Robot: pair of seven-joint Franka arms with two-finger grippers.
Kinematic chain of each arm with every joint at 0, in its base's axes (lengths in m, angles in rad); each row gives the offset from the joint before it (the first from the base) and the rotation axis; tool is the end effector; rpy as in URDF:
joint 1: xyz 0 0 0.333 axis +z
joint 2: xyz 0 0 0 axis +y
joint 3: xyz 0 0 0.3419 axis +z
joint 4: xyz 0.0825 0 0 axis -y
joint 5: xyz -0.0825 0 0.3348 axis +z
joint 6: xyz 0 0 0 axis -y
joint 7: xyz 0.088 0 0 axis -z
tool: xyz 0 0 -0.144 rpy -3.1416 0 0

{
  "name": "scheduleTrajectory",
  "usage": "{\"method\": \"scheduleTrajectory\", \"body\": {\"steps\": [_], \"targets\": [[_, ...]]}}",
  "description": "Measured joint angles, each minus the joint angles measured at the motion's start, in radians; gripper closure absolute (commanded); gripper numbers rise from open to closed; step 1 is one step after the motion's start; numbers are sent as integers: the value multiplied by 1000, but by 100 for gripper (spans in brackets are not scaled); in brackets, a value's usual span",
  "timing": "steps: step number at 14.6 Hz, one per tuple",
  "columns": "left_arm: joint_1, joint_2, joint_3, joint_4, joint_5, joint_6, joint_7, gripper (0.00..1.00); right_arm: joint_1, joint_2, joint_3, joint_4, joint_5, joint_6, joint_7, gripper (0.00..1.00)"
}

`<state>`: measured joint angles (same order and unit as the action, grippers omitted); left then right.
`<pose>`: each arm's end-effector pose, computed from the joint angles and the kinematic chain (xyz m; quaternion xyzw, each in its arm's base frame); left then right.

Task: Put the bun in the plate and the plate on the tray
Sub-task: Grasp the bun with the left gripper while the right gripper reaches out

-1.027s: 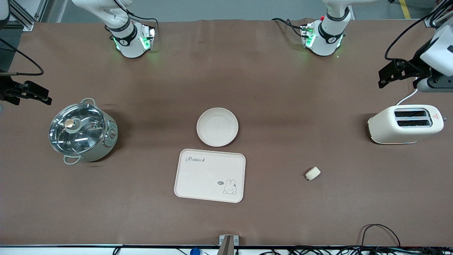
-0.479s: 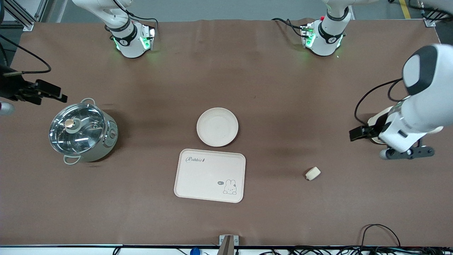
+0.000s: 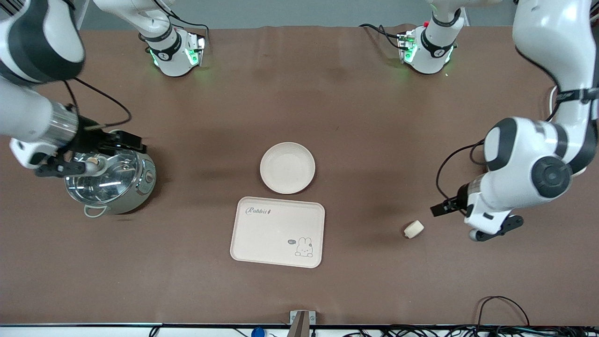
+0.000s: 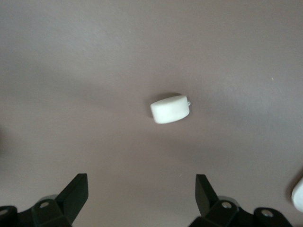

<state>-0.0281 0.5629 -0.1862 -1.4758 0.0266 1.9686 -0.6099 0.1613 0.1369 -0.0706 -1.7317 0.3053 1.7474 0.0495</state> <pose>0.6552 -0.1184 0.3558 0.9779 0.2032 -0.0429 0.0225 0.5384 0.0890 0.4929 -0.9878 0.0153 0.0694 0.1385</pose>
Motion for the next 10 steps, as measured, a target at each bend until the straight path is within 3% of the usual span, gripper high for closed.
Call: {"method": "scheduleTrajectory", "body": {"steps": [5, 10], "targets": [[-17, 130, 0, -1, 0, 154, -218, 0, 128, 9, 6, -246, 109, 271, 3, 0], [-25, 213, 0, -1, 0, 273, -260, 3, 261, 10, 10, -443, 277, 555, 4, 0]]}}
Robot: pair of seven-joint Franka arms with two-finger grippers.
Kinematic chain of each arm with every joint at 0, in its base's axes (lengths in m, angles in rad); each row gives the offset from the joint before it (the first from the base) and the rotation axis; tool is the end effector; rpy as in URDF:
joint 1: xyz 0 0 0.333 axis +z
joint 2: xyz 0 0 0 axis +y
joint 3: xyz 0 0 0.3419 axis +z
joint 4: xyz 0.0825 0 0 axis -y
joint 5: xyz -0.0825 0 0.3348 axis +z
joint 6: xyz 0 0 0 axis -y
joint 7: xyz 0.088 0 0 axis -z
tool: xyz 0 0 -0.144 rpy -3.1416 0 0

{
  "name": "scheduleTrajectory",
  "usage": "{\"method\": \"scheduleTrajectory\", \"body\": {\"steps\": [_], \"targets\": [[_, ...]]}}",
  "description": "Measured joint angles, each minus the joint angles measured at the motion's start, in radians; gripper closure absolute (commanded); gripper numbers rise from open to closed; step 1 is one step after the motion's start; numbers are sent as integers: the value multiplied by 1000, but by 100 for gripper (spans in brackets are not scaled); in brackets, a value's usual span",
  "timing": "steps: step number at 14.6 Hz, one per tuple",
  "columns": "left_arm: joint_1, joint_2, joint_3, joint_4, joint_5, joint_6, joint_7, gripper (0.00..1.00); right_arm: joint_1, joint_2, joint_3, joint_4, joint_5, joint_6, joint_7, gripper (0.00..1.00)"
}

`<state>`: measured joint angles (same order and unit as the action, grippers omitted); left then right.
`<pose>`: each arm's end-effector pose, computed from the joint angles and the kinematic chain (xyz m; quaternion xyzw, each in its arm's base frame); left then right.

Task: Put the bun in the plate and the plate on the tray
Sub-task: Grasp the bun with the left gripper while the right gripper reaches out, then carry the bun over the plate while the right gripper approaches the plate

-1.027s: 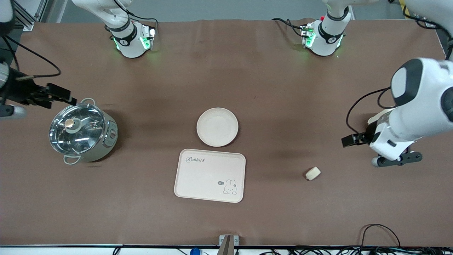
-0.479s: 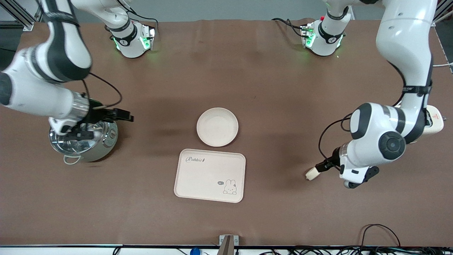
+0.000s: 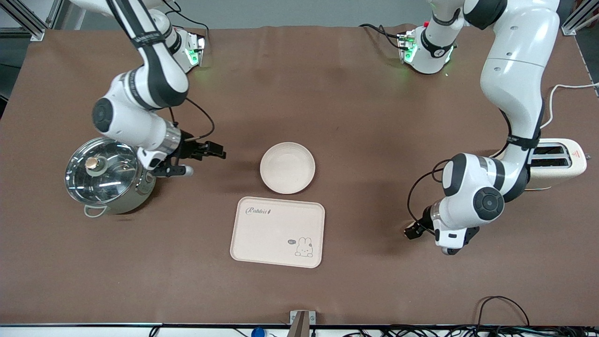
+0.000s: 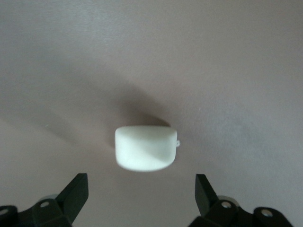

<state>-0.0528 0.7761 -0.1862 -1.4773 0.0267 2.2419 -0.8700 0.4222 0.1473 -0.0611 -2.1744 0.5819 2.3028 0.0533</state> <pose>0.6832 -0.1405 0.2338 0.9435 0.3268 -0.0282 0.0467 0.4802 0.2103 0.3510 -0.9773 0.0441 0.0506 0.2012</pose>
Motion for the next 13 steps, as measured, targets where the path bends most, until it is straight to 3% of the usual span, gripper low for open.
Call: {"method": "scheduleTrajectory", "body": {"steps": [2, 4, 8, 9, 11, 13], "targets": [[1, 31, 0, 0, 0, 52, 0, 9, 48, 14, 1, -40, 57, 54, 2, 0], [1, 57, 0, 0, 0, 82, 0, 24, 65, 61, 1, -49, 135, 66, -15, 0], [2, 80, 3, 3, 0, 111, 0, 71, 71, 167, -1, -41, 268, 100, -174, 0], [2, 80, 2, 7, 0, 111, 0, 76, 78, 186, 0, -37, 277, 118, -189, 0], [-7, 77, -4, 14, 0, 96, 0, 76, 120, 219, 0, -28, 311, 185, -194, 1], [-34, 55, -9, 25, 0, 48, -27, 75, 178, 249, 1, -20, 393, 232, -195, 10]]}}
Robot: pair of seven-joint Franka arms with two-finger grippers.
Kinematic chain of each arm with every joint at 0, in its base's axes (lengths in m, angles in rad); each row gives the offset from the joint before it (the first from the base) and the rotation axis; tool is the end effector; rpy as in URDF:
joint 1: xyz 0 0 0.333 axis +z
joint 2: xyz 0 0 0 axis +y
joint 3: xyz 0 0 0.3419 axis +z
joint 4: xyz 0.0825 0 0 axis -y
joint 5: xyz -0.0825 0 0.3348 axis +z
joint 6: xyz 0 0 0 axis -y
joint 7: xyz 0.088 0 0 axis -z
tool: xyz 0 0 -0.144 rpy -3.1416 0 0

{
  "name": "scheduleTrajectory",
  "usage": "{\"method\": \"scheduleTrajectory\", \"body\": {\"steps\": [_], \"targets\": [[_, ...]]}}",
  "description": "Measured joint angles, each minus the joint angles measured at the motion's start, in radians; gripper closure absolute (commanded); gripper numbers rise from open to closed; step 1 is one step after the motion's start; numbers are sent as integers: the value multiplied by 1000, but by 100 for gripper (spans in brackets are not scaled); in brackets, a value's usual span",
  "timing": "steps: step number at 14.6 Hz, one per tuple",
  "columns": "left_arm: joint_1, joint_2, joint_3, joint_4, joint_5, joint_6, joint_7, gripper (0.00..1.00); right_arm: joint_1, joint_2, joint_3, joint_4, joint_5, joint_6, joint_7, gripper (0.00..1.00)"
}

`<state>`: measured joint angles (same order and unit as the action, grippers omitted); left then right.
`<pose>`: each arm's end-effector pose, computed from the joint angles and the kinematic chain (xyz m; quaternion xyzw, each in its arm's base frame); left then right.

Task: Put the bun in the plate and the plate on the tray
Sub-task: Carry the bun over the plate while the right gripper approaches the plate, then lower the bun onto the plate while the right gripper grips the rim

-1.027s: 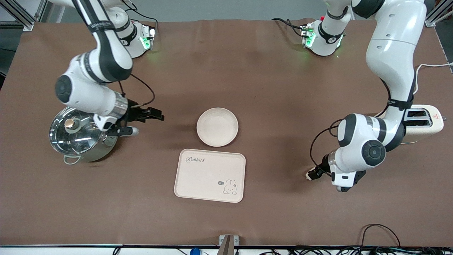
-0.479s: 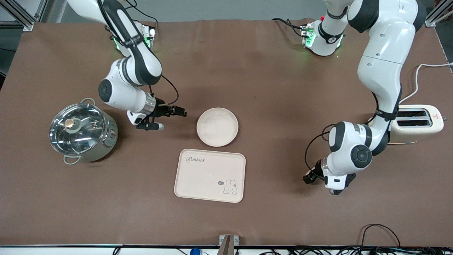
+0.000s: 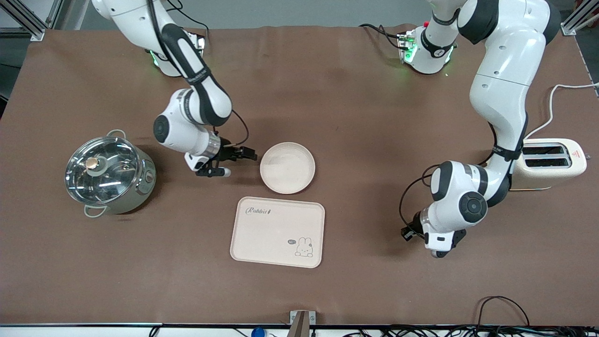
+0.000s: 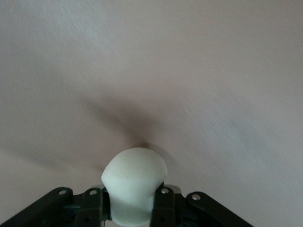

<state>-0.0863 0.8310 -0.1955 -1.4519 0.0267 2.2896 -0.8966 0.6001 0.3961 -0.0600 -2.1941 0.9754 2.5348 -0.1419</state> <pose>0.6853 -0.1693 0.2107 0.9440 0.3240 -0.0253 0.0571 0.4566 0.2833 0.2284 -0.9664 0.0712 0.0685 0.2374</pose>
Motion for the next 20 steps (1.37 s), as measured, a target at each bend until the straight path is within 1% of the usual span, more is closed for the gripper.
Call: {"method": "scheduleTrajectory", "body": {"steps": [2, 3, 6, 8, 9, 10, 12, 14, 16, 17, 18, 19, 20], "targets": [[-45, -47, -13, 11, 0, -66, -67, 72, 48, 27, 0, 10, 69, 49, -1, 17], [-77, -74, -24, 12, 0, -93, -106, 72, 64, 38, 0, 14, 88, 67, -1, 21], [-224, -123, -37, 11, 0, -122, -241, 72, 73, 52, -3, 22, 108, 79, -1, 33], [-337, -123, -36, 8, 0, -122, -333, 72, 72, 58, -8, 28, 125, 79, -1, 39], [-379, -121, -36, 5, 0, -122, -369, 66, 72, 60, -8, 32, 133, 79, -1, 43], [-412, -118, -35, 2, 0, -122, -394, 63, 73, 63, -8, 34, 145, 79, -1, 46], [-459, -102, -35, -4, 0, -120, -413, 58, 75, 67, -7, 40, 158, 78, -1, 50], [-498, -77, -35, -5, 0, -113, -448, 56, 75, 71, -7, 43, 162, 78, -2, 54], [-527, -49, -35, -6, 0, -76, -490, 56, 76, 76, -7, 46, 163, 78, -3, 58], [-539, -36, -35, -6, 0, -47, -507, 53, 76, 78, -7, 48, 163, 78, -3, 61], [-548, -25, -35, -6, 0, -20, -524, 42, 76, 79, -7, 50, 163, 78, -3, 63], [-557, -16, -35, -6, 0, 7, -542, 26, 76, 80, -7, 51, 163, 78, -3, 65], [-563, -9, -35, -6, 0, 26, -559, 0, 76, 80, -7, 51, 164, 78, -3, 69]]}}
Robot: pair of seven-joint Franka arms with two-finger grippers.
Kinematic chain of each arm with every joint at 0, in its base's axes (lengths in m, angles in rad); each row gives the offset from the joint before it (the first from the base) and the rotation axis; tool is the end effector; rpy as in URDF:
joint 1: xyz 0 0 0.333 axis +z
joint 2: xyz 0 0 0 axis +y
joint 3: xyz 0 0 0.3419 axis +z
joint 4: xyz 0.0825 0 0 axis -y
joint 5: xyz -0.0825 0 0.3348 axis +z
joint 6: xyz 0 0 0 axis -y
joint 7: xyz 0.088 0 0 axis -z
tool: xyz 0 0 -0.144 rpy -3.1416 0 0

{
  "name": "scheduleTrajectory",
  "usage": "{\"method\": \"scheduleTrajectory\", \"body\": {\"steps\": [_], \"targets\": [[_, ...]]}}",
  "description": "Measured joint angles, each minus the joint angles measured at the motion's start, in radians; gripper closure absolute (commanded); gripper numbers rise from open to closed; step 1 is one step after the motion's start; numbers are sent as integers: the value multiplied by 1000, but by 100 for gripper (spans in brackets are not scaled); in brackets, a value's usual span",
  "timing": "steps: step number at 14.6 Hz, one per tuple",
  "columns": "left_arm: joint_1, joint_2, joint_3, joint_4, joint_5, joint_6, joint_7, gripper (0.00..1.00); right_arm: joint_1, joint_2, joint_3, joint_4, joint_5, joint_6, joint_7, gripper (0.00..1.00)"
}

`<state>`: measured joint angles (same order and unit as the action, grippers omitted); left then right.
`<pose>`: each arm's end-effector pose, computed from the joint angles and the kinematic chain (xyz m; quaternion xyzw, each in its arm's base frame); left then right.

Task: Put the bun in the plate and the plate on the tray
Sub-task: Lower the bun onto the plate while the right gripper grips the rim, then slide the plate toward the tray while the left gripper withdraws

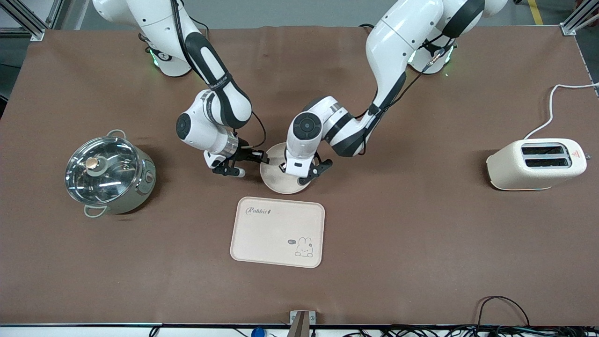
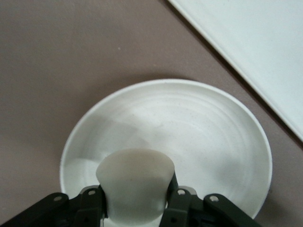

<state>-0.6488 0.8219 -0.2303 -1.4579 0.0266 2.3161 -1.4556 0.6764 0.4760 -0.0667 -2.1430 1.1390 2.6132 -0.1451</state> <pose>0.4776 -0.5246 0.2202 0.9471 0.3113 -0.0560 0.0545 0.4560 0.3150 0.2053 -0.9589 0.1181 0.0554 0.2518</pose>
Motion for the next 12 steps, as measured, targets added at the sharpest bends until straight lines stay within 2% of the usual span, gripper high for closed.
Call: {"method": "scheduleTrajectory", "body": {"steps": [6, 9, 12], "targets": [[-14, -15, 2, 34, 0, 18, -19, 0, 2, 0, 1, 2, 1, -1, 0, 97], [0, -95, 60, 59, 0, -48, -12, 0, 11, 1, 3, 2, 3, -1, 0, 100], [92, -203, 94, 73, 1, -196, 137, 0, 13, 2, 3, 4, 5, 0, 0, 100]]}}
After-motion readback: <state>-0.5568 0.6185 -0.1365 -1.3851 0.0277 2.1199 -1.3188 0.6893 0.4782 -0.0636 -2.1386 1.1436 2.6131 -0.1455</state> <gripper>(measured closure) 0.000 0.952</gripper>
